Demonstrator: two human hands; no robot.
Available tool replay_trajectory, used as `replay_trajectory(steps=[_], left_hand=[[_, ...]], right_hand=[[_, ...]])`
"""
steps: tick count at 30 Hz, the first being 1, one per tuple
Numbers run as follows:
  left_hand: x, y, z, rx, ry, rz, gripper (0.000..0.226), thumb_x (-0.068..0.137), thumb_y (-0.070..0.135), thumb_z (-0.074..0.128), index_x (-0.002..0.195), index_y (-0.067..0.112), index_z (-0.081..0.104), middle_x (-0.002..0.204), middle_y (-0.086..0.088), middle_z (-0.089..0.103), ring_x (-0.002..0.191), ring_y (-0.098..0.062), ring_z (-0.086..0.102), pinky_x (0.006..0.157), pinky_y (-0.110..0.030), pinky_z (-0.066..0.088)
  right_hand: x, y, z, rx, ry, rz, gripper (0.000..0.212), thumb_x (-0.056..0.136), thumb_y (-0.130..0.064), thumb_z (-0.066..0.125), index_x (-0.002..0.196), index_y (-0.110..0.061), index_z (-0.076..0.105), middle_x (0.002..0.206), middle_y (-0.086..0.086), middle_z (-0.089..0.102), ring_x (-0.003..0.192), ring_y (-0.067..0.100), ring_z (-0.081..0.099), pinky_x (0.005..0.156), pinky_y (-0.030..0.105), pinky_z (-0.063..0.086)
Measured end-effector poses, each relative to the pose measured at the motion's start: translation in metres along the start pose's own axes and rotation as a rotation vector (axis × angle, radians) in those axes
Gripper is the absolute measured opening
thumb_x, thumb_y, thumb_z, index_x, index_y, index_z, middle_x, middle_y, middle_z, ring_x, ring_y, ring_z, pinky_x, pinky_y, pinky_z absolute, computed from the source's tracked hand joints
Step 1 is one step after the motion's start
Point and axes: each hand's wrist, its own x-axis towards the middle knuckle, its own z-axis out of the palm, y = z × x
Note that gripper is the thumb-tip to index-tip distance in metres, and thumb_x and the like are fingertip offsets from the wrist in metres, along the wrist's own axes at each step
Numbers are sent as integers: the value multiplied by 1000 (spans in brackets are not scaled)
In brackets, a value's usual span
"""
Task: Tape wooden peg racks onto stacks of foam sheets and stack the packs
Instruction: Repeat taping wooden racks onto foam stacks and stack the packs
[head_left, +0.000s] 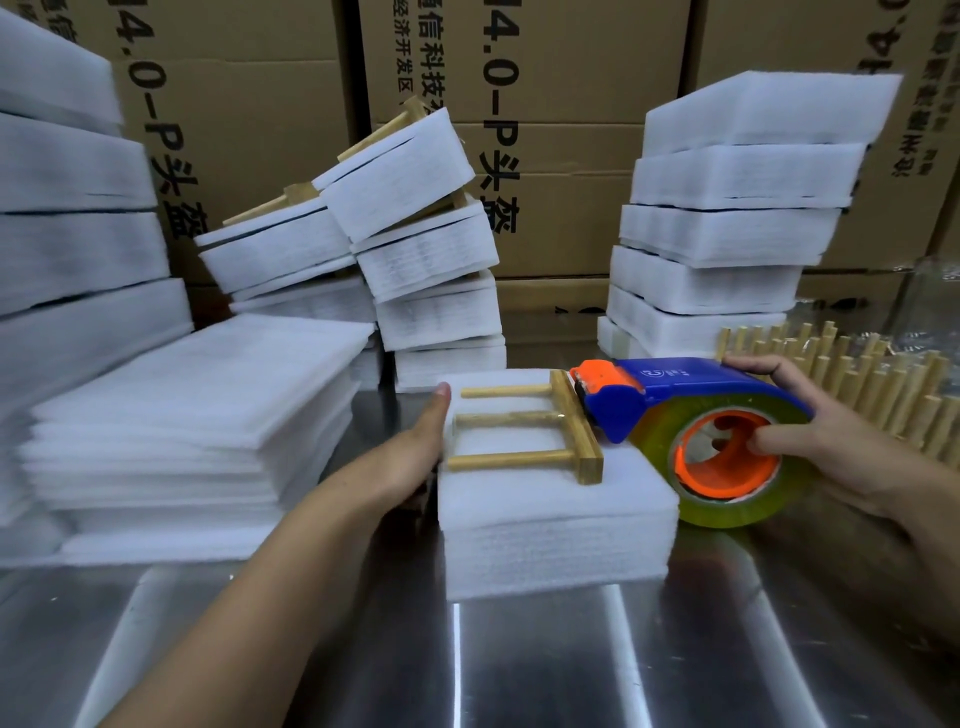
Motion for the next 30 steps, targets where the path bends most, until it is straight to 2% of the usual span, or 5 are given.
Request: replay_trajectory(steps=[3,11,18,27,30], left_hand=[[-7,5,9,-177,-111,4,82,79,81,20,133,28,52,132,-2,57,123,-20,51,113,-37,28],[-12,12,5,-601,-279,-196,97,86,75,24,136,-6,42,131,-22,54,124,-32,50,113,-41,29],[-11,16,2,-804,-154,-260,68,90,53,46,134,2,45,129,-19,54,121,-30,52,105,-42,40],[-11,21,15,-717,-57,-139,57,84,51,61,129,16,56,135,-11,52,105,-30,62,90,-38,49],[-11,23,17,-677,-36,-104,43,93,43,53,118,10,63,115,-14,68,93,-31,66,83,-40,52]], right_hand=[[0,1,-1,-7,-7,3,65,75,28,45,105,-28,55,102,5,62,68,20,70,52,27,57],[0,6,-4,7,-2,-4,65,71,25,49,105,-30,57,100,3,65,69,21,71,53,29,58],[1,7,-4,16,-1,-10,66,76,28,43,105,-30,56,98,3,65,69,19,70,54,29,58],[3,11,-8,30,-9,-21,67,76,27,43,104,-32,58,90,-1,70,70,21,70,56,31,59],[4,12,-7,26,-12,-45,67,73,27,46,104,-31,59,90,-3,71,71,21,70,56,31,59]])
